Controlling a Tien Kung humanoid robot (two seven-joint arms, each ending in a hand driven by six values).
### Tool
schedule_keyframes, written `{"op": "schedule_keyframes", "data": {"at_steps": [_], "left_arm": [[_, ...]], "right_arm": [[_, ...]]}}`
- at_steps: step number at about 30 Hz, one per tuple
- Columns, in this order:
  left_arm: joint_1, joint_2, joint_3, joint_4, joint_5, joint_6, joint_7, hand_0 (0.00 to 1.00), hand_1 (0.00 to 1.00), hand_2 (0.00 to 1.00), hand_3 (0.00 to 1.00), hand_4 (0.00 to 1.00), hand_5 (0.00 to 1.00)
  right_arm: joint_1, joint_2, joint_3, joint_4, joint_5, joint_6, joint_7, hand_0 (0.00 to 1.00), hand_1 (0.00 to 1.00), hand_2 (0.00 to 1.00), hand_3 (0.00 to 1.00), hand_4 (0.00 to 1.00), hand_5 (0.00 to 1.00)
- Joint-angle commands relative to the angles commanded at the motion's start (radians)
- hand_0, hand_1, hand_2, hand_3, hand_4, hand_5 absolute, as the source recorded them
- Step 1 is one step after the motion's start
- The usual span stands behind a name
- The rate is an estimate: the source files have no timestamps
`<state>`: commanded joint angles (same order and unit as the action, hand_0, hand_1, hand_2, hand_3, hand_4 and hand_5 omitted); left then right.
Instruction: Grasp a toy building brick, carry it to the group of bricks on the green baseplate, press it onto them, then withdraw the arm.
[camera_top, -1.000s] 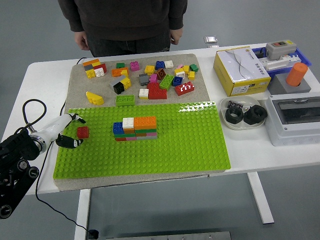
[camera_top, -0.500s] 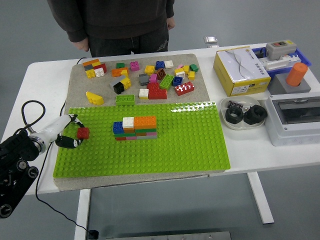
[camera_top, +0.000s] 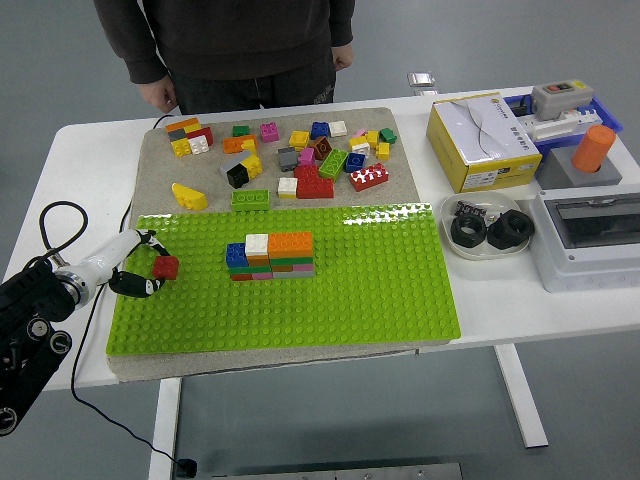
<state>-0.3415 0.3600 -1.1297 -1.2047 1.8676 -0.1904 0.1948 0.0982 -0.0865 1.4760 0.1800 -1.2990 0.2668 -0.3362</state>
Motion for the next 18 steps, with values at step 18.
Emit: {"op": "schedule_keyframes", "data": {"at_steps": [18], "left_arm": [[0.017,-0.079,-0.097,-0.175,-0.007,-0.069,0.164,0.998,0.981,0.947,0.444,0.688,0.002]], "right_arm": [[-0.001,-0.002,0.017,0.000,-0.016,-0.005,0.003,0.730,0.676,0.730,0.843,0.630,0.998]]}}
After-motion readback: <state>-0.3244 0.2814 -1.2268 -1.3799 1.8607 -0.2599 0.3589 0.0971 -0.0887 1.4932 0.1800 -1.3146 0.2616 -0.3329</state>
